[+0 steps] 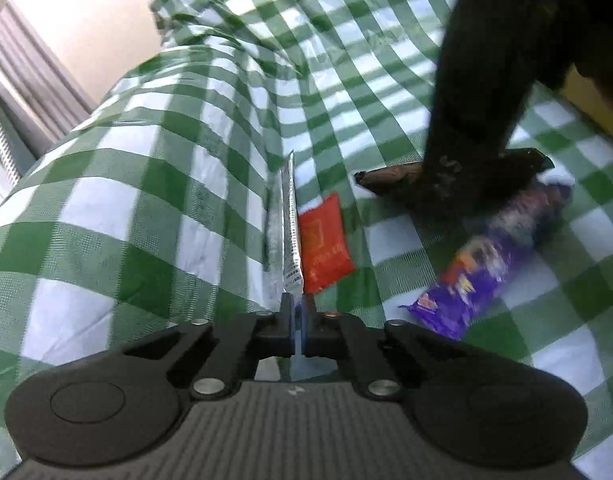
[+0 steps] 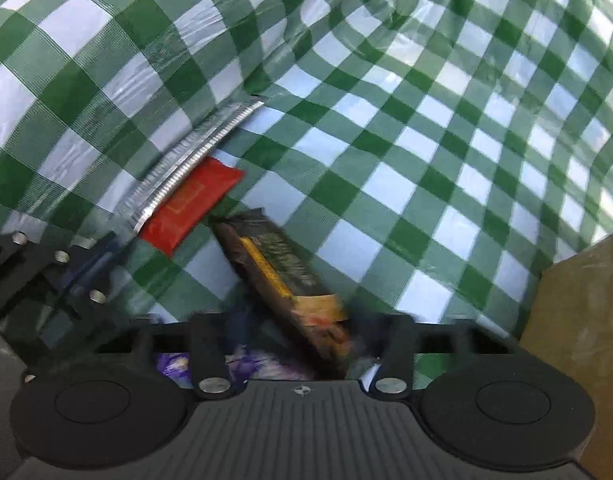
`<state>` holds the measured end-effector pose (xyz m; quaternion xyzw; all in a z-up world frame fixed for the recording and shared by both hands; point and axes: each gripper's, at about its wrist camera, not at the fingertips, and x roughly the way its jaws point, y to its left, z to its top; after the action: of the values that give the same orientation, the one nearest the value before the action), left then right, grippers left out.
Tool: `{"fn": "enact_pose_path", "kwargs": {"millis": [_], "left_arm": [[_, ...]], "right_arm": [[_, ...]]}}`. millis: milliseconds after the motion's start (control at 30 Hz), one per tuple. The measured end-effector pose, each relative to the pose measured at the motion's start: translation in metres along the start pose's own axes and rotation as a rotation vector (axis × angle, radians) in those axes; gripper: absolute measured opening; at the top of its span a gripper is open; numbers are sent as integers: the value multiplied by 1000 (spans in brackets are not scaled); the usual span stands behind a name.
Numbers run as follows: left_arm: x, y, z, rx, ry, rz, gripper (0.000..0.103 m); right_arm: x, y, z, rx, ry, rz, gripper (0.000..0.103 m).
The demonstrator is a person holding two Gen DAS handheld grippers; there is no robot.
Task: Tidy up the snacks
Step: 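Grasp the dark chocolate bar with the right tool while the left tool reaches toward the silver stick pack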
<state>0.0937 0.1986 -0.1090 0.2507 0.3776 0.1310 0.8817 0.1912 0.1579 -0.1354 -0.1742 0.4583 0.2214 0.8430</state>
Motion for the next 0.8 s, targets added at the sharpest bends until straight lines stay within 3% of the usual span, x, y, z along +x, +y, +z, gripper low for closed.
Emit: {"fn": "enact_pose_path", "kwargs": {"millis": [67, 133, 433, 600, 800], "left_arm": [[-5, 4, -1, -26, -5, -12, 0], [-9, 9, -2, -52, -6, -34, 0], [-45, 21, -2, -191, -54, -135, 0], [-74, 34, -3, -261, -84, -194, 0], [-101, 53, -26, -441, -23, -338, 0]], "right_arm": [[-7, -5, -1, 38, -11, 16, 26], [-19, -8, -4, 67, -30, 26, 17], [-103, -10, -34, 128, -173, 33, 16], [-158, -1, -82, 119, -264, 59, 16], [-196, 20, -158, 106, -316, 123, 16]]}}
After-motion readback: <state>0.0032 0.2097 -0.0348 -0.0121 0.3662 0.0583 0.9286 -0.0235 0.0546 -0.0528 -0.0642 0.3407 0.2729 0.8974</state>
